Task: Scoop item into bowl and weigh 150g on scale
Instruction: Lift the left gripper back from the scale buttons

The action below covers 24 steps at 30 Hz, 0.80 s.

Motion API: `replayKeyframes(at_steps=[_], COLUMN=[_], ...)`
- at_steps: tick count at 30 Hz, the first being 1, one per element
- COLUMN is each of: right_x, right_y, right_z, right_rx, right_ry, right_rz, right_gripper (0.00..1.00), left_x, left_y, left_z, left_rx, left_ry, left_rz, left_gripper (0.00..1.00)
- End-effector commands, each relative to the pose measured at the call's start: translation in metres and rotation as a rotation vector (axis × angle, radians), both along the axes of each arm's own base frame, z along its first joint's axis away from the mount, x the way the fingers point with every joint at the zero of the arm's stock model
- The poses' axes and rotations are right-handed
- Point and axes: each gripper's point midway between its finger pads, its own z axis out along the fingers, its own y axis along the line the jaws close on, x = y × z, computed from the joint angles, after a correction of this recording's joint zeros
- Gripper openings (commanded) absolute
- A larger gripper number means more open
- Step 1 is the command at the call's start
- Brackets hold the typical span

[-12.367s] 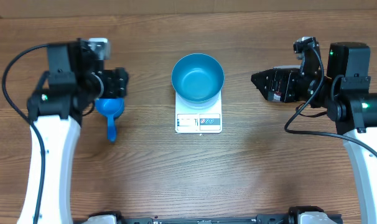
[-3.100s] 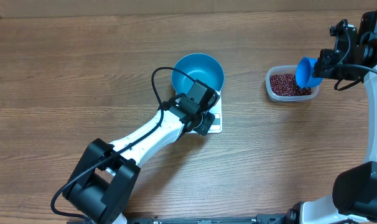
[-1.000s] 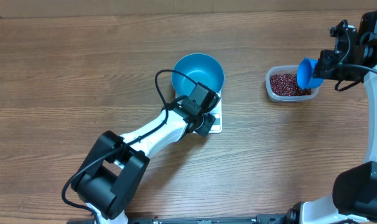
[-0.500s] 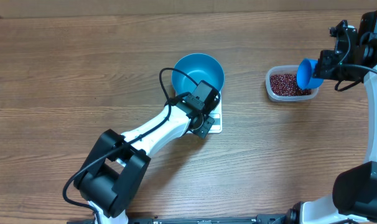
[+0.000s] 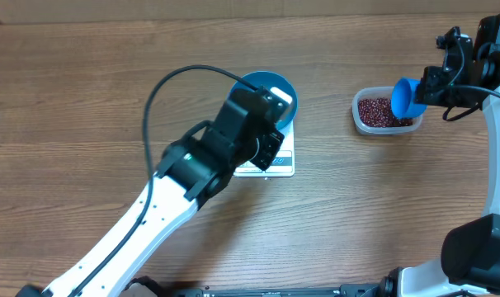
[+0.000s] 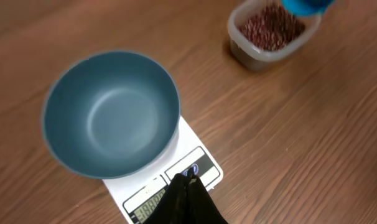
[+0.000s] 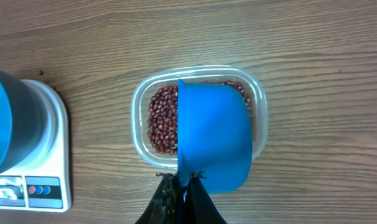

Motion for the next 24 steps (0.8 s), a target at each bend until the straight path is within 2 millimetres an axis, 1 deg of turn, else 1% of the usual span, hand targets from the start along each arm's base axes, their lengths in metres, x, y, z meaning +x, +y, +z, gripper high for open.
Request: replayKeyframes(at_steps=[1,3,4,5,7,8,10,13,15,17,18,21,24], right_x=[0.005,0.005,0.005,0.005,0.004,0.003,0.001,-0.001,-0.001,-0.001,-0.001,-0.001,-0.001], right_y=[0.006,0.007,0.007,0.007,0.007,0.007,0.008,0.008,0.008,0.008,0.008,0.008,0.008], right_z=[0.013,0.014,0.014,0.014,0.013,0.012,0.011,0.01,0.011,0.011,0.01,0.011,0.011], right_rx=[0.031,0.034,0.033,0.034,0.035,0.036,0.038,0.04,0.039,0.039,0.04,0.04,0.041], right_ry=[-0.045,-0.046,-0.046,-0.044,-0.039,-0.035,-0.024,-0.015,-0.018,-0.017,-0.016,-0.017,-0.016], right_rz=[0.019,0.02,0.02,0.02,0.02,0.019,0.019,0.019,0.019,0.019,0.019,0.019,0.019], right_gripper=[0.04,0.04,0.04,0.04,0.04,0.04,0.04,0.04,0.04,0.04,0.04,0.04,0.04], left_x=[0.013,0.018,0.019,0.017,0.013,0.004,-0.014,-0.035,-0.041,-0.042,-0.043,-0.042,-0.033], left_y=[0.035,0.049,0.055,0.061,0.07,0.077,0.084,0.09,0.09,0.089,0.09,0.086,0.096], left_z=[0.038,0.043,0.045,0.041,0.03,0.017,0.002,-0.01,-0.009,-0.011,-0.016,-0.035,-0.061], left_rx=[-0.079,-0.097,-0.103,-0.08,-0.024,0.016,0.044,0.091,0.092,0.082,0.073,0.037,0.108], left_ry=[-0.062,-0.064,-0.065,-0.055,-0.031,0.023,0.122,0.199,0.183,0.173,0.177,0.172,0.143], left_rz=[0.134,0.159,0.14,0.08,0.049,0.045,0.059,0.025,-0.011,-0.033,-0.04,-0.135,-0.184], left_gripper=[0.04,0.04,0.04,0.04,0.04,0.04,0.04,0.05,0.05,0.04,0.04,0.04,0.04])
